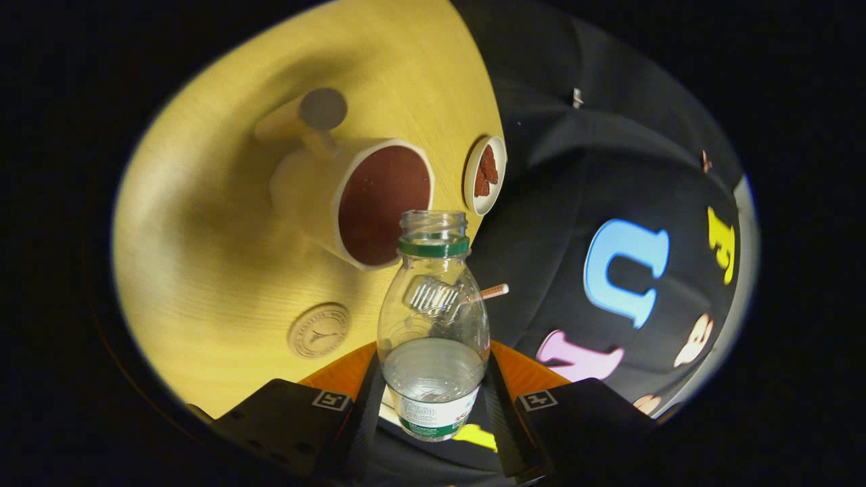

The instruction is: Take the bottle from table, then pour the juice into the cup, finally place the bottle on the coaster

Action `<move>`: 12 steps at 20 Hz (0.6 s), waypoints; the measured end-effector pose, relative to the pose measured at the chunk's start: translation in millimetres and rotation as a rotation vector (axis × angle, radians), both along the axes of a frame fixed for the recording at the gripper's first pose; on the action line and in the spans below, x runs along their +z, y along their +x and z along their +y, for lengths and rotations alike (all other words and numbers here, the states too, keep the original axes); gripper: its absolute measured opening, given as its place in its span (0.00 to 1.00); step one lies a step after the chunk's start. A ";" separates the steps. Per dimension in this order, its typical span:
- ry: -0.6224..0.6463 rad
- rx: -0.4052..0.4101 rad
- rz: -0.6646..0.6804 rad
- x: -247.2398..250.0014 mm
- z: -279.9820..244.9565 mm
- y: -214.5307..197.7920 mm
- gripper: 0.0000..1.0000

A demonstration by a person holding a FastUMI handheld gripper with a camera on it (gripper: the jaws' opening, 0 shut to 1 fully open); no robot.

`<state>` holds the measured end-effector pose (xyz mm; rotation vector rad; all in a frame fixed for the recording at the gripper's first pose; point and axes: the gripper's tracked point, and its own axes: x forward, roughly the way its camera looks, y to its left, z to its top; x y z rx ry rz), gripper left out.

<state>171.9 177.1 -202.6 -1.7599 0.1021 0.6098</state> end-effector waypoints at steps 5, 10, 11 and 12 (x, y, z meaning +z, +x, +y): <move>0.316 -0.140 0.129 10.8 -3.9 -11.0 0.75; 0.593 -0.191 0.218 36.8 -4.5 -4.5 0.75; 0.654 -0.215 0.245 39.5 -6.4 -5.7 0.75; 0.717 -0.238 0.278 42.3 -5.4 -4.3 0.75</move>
